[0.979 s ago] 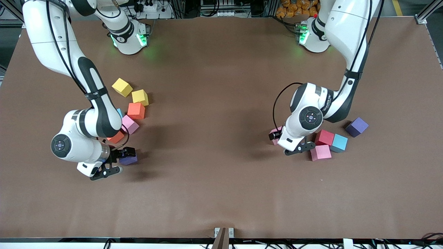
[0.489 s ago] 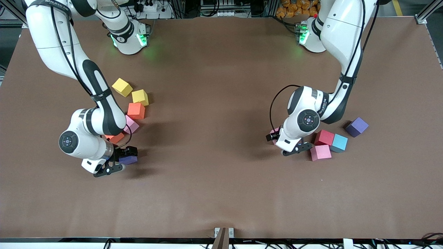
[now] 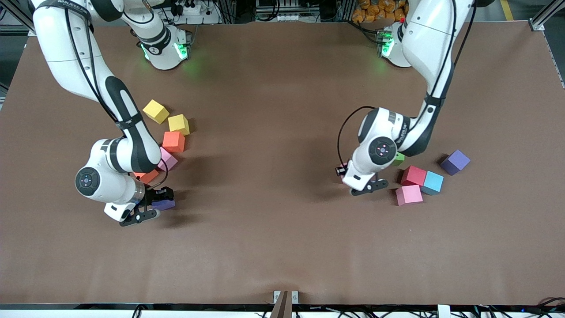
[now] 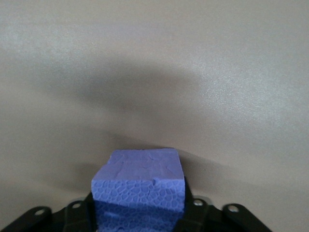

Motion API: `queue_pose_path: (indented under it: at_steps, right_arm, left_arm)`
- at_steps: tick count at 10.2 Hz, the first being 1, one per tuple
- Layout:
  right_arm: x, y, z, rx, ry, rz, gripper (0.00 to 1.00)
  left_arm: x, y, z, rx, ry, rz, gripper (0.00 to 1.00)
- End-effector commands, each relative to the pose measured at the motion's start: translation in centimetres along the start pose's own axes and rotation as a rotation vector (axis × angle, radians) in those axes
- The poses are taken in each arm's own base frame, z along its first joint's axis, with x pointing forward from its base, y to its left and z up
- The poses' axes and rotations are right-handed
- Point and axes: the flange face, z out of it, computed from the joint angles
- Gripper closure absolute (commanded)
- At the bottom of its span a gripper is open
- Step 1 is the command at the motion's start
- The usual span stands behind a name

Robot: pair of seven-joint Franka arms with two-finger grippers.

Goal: Form number 2 with 11 blocks
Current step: 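Lift the pink cube with the left gripper toward the table middle, then lower the pink cube at the table middle and open the left gripper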

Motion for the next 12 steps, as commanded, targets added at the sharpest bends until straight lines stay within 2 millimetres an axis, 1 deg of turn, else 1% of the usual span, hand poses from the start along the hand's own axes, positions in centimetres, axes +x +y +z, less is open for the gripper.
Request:
queue_pose_path:
  at_steps: [1,2,3,4,5,6,8,9,10,11,12]
  right_arm:
    - [-0.2,0.2,-0.6,0.0,0.006,-0.055,1.0]
    - [-0.2,0.2,-0.6,0.0,0.006,-0.053,1.0]
    - [-0.2,0.3,-0.6,0.001,0.004,-0.05,1.0]
    - [-0.2,0.2,-0.6,0.003,0.003,-0.046,1.0]
    - [0.0,0.0,-1.0,0.014,-0.003,-0.041,1.0]
    - [0.6,-0.1,-2.3,0.028,-0.01,-0.038,1.0]
    - [1.5,-1.3,-4.4,0.044,-0.039,-0.034,1.0]
    - [1.6,-1.7,-5.1,0.053,-0.057,-0.027,1.0]
    - [1.6,-1.9,-5.9,0.058,-0.065,-0.027,1.0]
    - [1.5,-2.0,-5.9,0.061,-0.073,-0.028,1.0]
    - [1.4,-2.0,-5.8,0.062,-0.076,-0.028,1.0]
  left_arm:
    - [-7.3,3.6,-2.8,-0.023,0.007,0.099,1.0]
    - [-11.2,5.9,-2.7,-0.017,0.001,0.154,1.0]
    - [-14.6,7.4,-2.4,-0.005,-0.006,0.168,1.0]
    - [-18.4,9.3,-1.7,0.021,0.0,0.221,1.0]
    - [-21.6,10.9,-1.3,0.049,0.026,0.292,1.0]
    - [-25.3,12.8,-0.7,0.039,0.014,0.295,1.0]
    - [-31.4,15.1,0.6,0.034,-0.007,0.312,1.0]
    - [-33.3,15.7,1.7,0.033,-0.026,0.307,1.0]
    - [-34.4,15.9,2.4,0.035,-0.031,0.308,1.0]
    - [-36.5,16.4,3.7,0.047,-0.042,0.321,1.0]
    - [-36.7,16.4,4.8,0.054,-0.046,0.304,1.0]
